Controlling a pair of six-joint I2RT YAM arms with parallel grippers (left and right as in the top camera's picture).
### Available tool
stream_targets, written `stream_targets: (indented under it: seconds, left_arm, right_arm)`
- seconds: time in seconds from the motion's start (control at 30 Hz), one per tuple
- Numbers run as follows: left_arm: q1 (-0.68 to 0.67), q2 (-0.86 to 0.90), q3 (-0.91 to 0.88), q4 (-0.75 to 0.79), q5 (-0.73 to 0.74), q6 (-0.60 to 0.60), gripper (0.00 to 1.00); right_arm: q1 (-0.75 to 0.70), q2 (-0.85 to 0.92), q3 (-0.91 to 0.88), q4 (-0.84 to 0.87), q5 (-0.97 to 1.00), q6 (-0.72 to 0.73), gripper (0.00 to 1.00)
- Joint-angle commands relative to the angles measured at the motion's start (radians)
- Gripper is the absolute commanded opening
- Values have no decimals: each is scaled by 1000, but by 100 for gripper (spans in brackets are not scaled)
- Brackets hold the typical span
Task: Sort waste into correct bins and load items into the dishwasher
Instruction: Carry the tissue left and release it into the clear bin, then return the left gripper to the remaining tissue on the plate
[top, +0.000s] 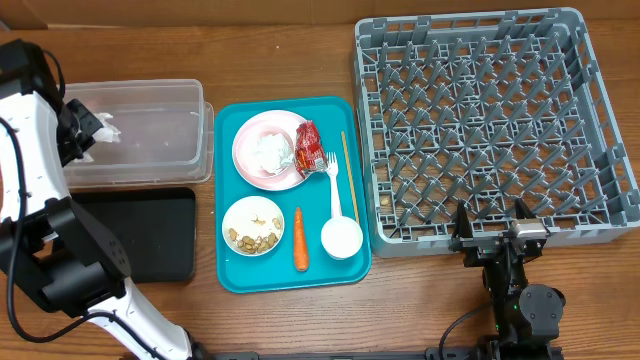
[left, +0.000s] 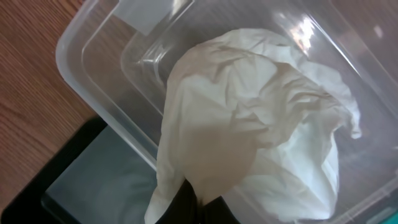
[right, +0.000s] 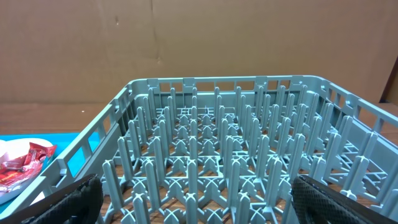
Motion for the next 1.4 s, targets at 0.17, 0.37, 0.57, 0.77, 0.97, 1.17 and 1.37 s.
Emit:
stream_targets:
  seconds: [0.17, 0.37, 0.57, 0.77, 0.97, 1.17, 1.37]
  left_arm:
    - [21, -14, -8, 95, 8, -13, 10]
    - [21, 3, -8, 107, 8, -13, 14]
    - [21, 5, 8, 96, 19, -12, 26]
    - [6, -32, 103, 34, 323, 115, 39]
    - [-77, -119, 160, -15, 435, 141, 44]
    - [-243, -179, 160, -115, 420, 160, 49]
    - [-422, -171, 132, -169, 420, 189, 100]
  right_arm:
    - [-3, -11, -11, 6, -2, -1, 100]
    - [-3, -11, -11, 6, -2, -1, 100]
    - [-3, -11, -11, 6, -2, -2, 100]
    - [-3, -11, -11, 7, -2, -1, 100]
    - [-3, -11, -11, 6, -2, -1, 100]
    - [-3, -11, -11, 6, -2, -1, 100]
    - [-3, -11, -11, 6, -2, -1, 100]
